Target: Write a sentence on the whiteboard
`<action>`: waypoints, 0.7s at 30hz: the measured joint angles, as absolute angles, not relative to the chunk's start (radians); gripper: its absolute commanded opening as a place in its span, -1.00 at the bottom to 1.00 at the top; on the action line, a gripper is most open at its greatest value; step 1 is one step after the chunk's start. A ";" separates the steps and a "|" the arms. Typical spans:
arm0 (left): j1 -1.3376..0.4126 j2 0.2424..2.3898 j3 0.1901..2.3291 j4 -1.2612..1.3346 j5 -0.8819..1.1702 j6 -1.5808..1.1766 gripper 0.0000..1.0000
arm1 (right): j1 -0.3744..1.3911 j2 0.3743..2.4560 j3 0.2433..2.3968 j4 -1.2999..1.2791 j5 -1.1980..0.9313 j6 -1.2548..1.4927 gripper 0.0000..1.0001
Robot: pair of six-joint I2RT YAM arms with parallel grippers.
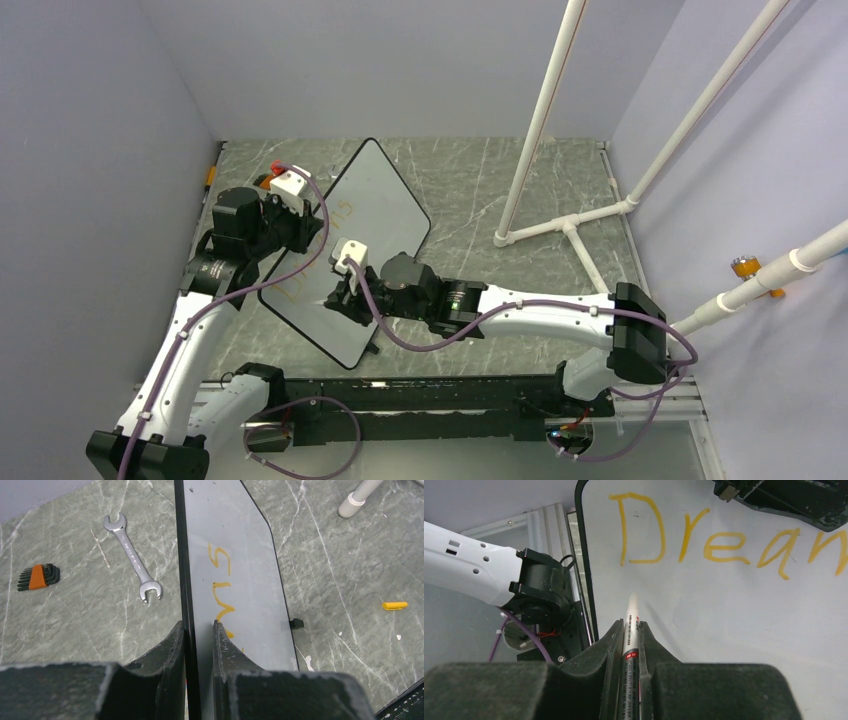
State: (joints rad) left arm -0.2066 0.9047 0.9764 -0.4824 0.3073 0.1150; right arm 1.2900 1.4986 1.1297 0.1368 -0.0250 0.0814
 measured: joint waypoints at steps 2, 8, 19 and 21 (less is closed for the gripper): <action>-0.207 0.904 0.976 -0.482 0.307 0.115 -1.00 | 1.291 1.508 1.136 0.141 -0.026 0.081 -1.00; -0.208 0.903 0.976 -0.483 0.307 0.115 -1.00 | 1.291 1.529 1.143 0.145 -0.026 0.081 -1.00; -0.209 0.903 0.976 -0.483 0.302 0.115 -1.00 | 1.292 1.551 1.143 0.149 -0.026 0.081 -1.00; -0.209 0.903 0.976 -0.483 0.300 0.115 -1.00 | 1.292 1.551 1.135 0.159 -0.026 0.081 -1.00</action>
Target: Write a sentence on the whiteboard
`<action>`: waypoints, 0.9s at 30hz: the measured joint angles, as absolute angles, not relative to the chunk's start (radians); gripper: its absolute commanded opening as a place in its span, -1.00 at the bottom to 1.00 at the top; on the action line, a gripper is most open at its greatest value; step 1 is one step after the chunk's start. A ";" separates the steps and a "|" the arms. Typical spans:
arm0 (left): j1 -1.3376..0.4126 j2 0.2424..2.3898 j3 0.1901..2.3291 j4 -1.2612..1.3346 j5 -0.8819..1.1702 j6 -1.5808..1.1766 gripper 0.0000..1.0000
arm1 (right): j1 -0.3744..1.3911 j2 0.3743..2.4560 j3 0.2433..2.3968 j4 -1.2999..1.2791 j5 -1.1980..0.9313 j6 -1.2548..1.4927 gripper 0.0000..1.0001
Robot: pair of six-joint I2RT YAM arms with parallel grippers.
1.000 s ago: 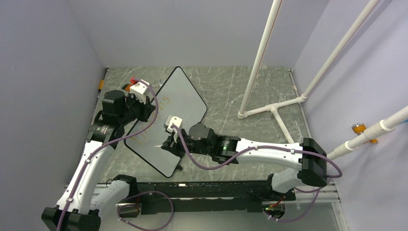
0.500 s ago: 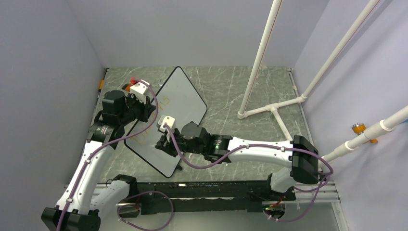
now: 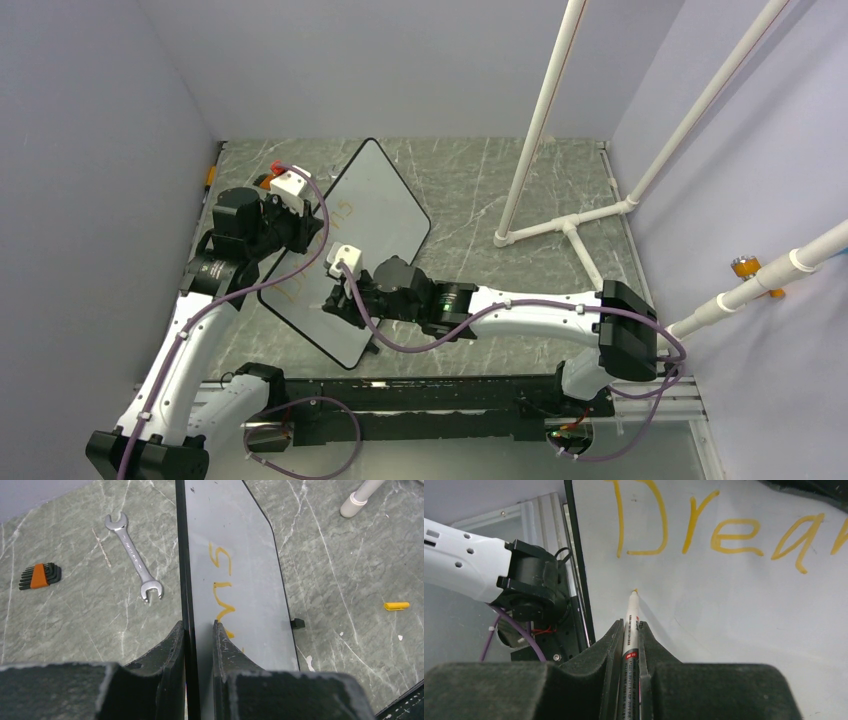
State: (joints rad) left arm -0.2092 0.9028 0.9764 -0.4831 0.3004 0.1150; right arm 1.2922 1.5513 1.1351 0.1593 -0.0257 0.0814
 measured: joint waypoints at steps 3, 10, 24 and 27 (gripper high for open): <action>-0.209 0.903 0.976 -0.484 0.297 0.115 -1.00 | 1.293 1.551 1.116 0.167 -0.026 0.082 -1.00; -0.209 0.904 0.974 -0.484 0.289 0.115 -1.00 | 1.299 1.547 1.056 0.184 -0.026 0.094 -1.00; -0.209 0.905 0.974 -0.483 0.289 0.115 -1.00 | 1.311 1.541 1.016 0.183 -0.003 0.105 -1.00; -0.209 0.905 0.974 -0.483 0.289 0.115 -1.00 | 1.313 1.541 1.016 0.181 0.009 0.105 -1.00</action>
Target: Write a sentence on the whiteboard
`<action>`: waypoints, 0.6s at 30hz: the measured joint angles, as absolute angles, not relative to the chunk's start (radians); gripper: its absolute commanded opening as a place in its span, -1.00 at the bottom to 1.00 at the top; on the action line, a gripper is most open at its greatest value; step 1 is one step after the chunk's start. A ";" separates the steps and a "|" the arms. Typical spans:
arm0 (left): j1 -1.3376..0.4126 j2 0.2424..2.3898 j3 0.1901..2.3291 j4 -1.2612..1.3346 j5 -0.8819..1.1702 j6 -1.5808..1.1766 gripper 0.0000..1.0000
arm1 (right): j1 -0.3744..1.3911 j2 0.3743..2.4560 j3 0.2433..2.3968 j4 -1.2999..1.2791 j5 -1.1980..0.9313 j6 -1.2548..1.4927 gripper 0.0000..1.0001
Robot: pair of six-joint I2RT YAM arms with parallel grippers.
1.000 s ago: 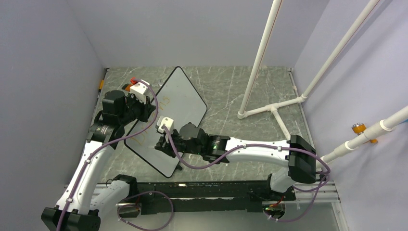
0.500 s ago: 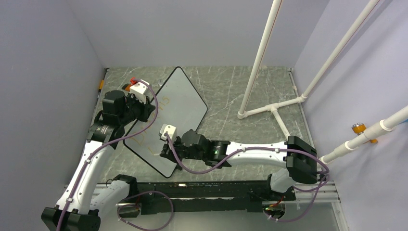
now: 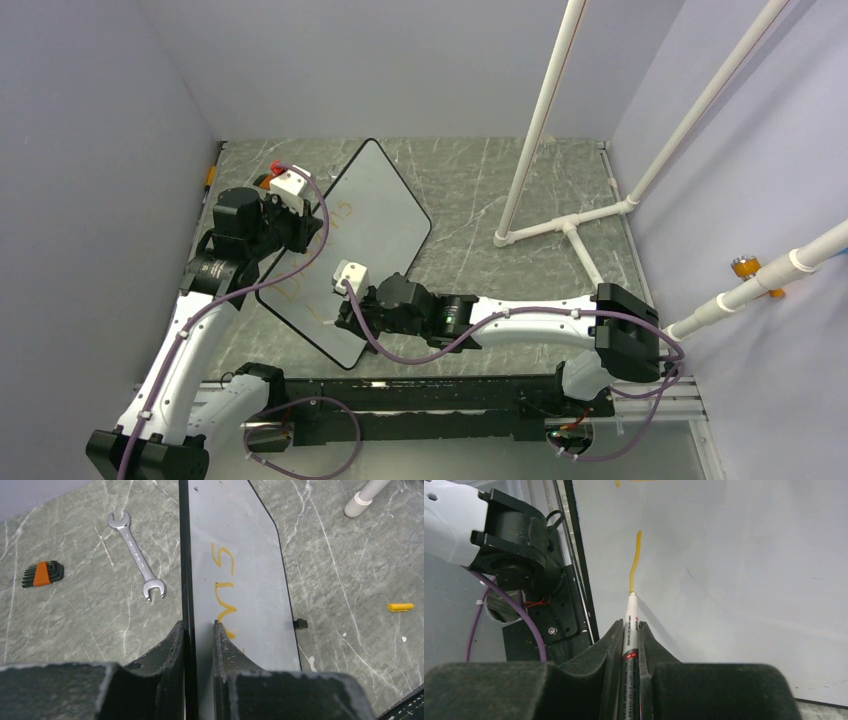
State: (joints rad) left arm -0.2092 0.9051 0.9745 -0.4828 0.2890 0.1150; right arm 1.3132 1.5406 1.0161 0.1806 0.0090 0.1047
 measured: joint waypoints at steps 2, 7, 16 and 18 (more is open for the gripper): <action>-0.209 0.905 0.974 -0.482 0.288 0.115 -1.00 | 1.314 1.541 1.016 0.174 0.020 0.104 -1.00; -0.209 0.906 0.974 -0.482 0.287 0.115 -1.00 | 1.314 1.541 1.033 0.144 0.044 0.095 -1.00; -0.209 0.906 0.974 -0.481 0.289 0.115 -1.00 | 1.312 1.541 1.070 0.104 0.098 0.069 -1.00; -0.209 0.906 0.974 -0.482 0.289 0.115 -1.00 | 1.312 1.541 1.073 0.102 0.102 0.067 -1.00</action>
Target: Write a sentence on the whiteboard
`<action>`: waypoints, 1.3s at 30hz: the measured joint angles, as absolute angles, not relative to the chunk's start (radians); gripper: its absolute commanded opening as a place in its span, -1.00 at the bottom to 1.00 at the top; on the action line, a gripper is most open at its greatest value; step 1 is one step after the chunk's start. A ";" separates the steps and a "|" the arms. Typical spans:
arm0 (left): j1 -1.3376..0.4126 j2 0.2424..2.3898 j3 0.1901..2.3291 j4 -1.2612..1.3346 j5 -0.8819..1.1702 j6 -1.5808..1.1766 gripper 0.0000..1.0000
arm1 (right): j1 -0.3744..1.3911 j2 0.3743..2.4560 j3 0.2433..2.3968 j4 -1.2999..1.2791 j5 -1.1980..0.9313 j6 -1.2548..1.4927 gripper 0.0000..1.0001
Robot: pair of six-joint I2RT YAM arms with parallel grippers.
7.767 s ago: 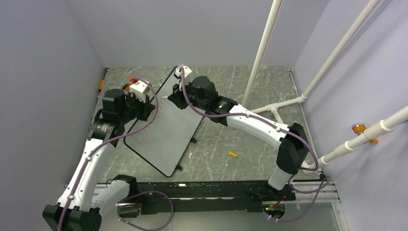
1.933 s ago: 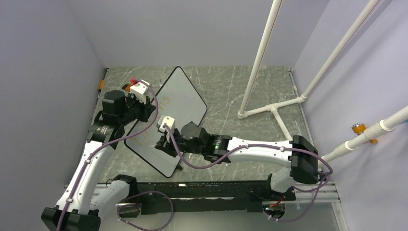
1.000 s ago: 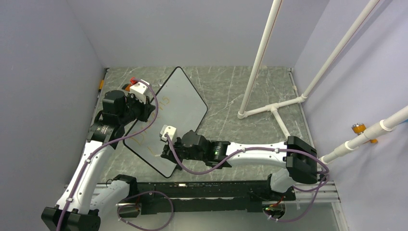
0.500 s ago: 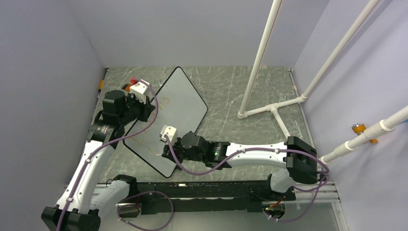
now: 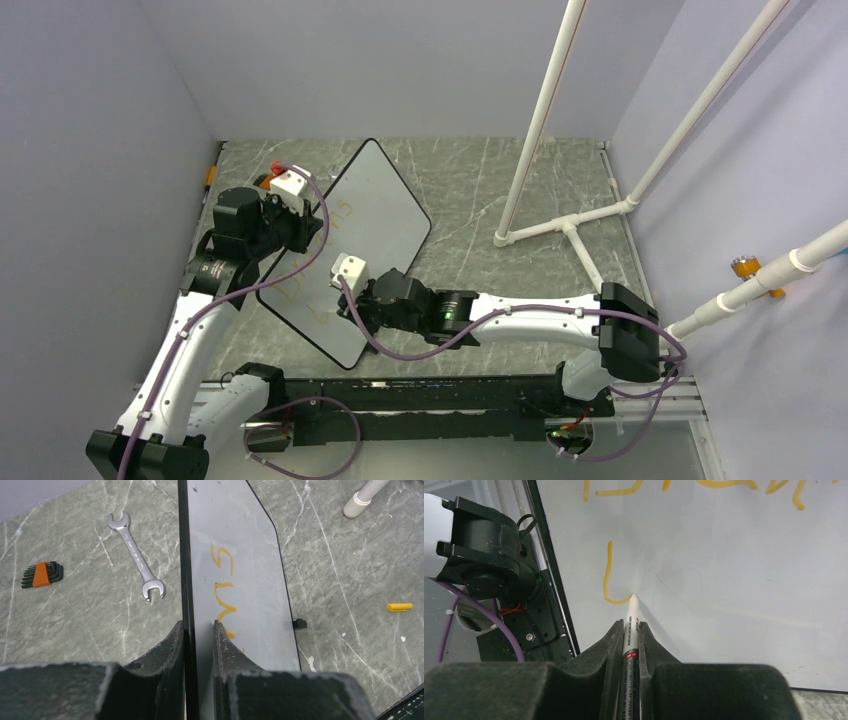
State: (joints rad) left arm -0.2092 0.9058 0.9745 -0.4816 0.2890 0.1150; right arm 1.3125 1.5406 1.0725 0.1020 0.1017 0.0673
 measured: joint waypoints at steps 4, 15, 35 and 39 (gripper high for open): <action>-0.210 0.906 0.974 -0.483 0.290 0.115 -1.00 | 1.312 1.532 1.073 0.098 0.107 0.067 -1.00; -0.212 0.905 0.974 -0.483 0.290 0.115 -1.00 | 1.312 1.472 1.073 0.106 0.139 0.067 -1.00; -0.213 0.905 0.974 -0.483 0.290 0.115 -1.00 | 1.310 1.525 1.105 0.117 0.152 0.067 -1.00; -0.214 0.905 0.974 -0.483 0.290 0.115 -1.00 | 1.310 1.533 1.114 0.122 0.152 0.062 -1.00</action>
